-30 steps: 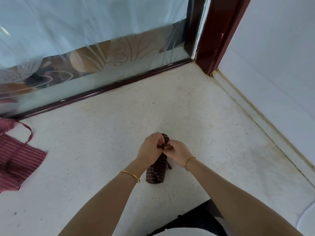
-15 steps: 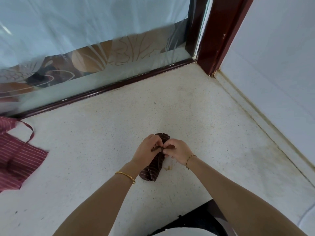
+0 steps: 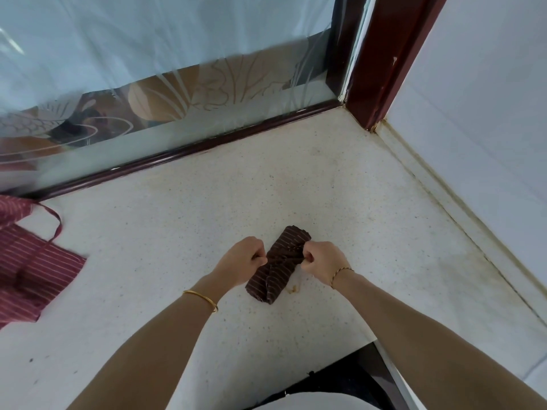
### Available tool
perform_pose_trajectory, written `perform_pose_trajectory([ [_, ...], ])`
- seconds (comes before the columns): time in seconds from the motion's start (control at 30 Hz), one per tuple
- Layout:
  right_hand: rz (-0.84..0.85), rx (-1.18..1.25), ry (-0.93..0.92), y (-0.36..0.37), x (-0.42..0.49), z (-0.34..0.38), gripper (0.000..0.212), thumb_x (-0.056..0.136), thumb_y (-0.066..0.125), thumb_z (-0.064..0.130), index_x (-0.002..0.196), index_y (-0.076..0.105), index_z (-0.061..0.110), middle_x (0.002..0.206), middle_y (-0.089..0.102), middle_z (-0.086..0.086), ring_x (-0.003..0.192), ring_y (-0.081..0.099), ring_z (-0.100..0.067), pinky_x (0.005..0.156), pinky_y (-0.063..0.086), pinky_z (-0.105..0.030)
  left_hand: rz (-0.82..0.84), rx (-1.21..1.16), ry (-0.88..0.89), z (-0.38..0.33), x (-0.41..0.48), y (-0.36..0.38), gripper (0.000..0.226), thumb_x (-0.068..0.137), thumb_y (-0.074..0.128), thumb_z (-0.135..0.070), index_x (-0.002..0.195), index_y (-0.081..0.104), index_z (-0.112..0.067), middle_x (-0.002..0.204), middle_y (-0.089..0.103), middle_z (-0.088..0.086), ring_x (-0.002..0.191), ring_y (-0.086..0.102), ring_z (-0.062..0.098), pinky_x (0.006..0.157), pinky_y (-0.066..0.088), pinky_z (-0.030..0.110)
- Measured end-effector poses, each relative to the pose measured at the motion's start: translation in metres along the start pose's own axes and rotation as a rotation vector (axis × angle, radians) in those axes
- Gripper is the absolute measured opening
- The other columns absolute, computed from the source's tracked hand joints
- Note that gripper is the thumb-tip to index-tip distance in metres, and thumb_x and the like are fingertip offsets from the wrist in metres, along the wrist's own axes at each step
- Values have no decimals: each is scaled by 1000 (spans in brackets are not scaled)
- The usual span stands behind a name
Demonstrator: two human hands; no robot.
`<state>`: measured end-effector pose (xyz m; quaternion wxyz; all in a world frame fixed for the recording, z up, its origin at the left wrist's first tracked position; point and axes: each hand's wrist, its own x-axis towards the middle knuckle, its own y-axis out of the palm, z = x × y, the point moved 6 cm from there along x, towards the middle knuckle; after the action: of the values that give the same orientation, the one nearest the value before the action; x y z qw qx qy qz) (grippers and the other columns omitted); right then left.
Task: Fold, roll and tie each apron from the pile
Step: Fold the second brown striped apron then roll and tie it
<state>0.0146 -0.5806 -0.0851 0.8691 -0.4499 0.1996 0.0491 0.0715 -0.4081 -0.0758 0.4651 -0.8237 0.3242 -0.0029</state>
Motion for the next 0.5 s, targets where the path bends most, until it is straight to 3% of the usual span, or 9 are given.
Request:
perform_pose_trajectory([
  [0.27,-8,-16,32,3,1,-3,7,81,54,14,75,52,17,68,51,2,64,48,-16,55,38,-22,24,9,-22,6,-3,3,19,91,56,-14,74,49,-15,83,53,-1,78,50,16,68,39,21],
  [0.4,9,168,50,-1,-1,-6,7,81,55,10,76,55,15,73,55,0,68,53,-17,65,52,-32,90,-20,-95,5,0,1,13,92,57,-19,80,53,-16,89,55,0,81,55,17,63,47,22],
  [0.5,-54,191,-27,-22,-6,9,13,81,55,9,72,50,18,75,51,3,68,46,-12,65,42,-26,144,-138,-131,-1,5,-14,12,91,60,-22,81,56,-17,88,59,4,74,57,15,59,51,22],
])
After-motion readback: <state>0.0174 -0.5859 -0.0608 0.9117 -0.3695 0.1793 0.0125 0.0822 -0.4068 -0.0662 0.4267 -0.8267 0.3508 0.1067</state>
